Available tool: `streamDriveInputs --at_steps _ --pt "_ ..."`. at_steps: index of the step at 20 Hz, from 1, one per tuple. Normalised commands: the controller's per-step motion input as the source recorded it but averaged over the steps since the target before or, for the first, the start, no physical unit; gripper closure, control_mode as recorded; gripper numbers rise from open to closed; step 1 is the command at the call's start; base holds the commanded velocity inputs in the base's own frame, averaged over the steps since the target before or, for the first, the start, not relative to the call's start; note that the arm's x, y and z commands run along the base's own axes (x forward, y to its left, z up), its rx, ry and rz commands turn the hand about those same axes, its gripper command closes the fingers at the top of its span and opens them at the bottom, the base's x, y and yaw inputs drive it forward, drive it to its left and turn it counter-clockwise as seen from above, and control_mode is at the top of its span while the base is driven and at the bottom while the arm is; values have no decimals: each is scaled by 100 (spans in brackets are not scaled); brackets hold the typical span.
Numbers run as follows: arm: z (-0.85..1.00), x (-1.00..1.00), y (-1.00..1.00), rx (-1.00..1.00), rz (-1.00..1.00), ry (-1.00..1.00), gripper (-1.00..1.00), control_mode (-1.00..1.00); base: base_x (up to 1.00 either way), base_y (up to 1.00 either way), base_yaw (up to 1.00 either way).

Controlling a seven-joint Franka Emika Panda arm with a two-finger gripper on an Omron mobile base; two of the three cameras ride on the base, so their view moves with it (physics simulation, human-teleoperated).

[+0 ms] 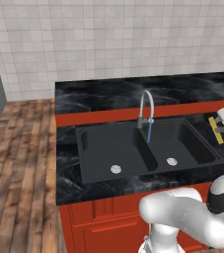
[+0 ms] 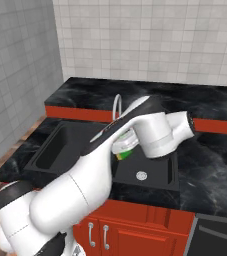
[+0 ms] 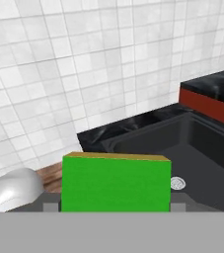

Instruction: Soak the sponge with water for a few seconds and then drop it inside the sink.

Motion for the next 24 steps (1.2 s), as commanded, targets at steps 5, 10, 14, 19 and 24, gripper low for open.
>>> streamDriveInputs --at_steps 5,10,14,19,24 --pt "-24 2 24 0 0 0 100 -100 0 0 0" --pt "-35 6 13 0 0 0 100 -100 0 0 0" --pt "-19 14 21 0 0 -1 100 -100 0 0 0" --pt "-5 40 19 0 0 0 100 -100 0 0 0" --pt "-12 29 11 0 0 0 100 -100 0 0 0"
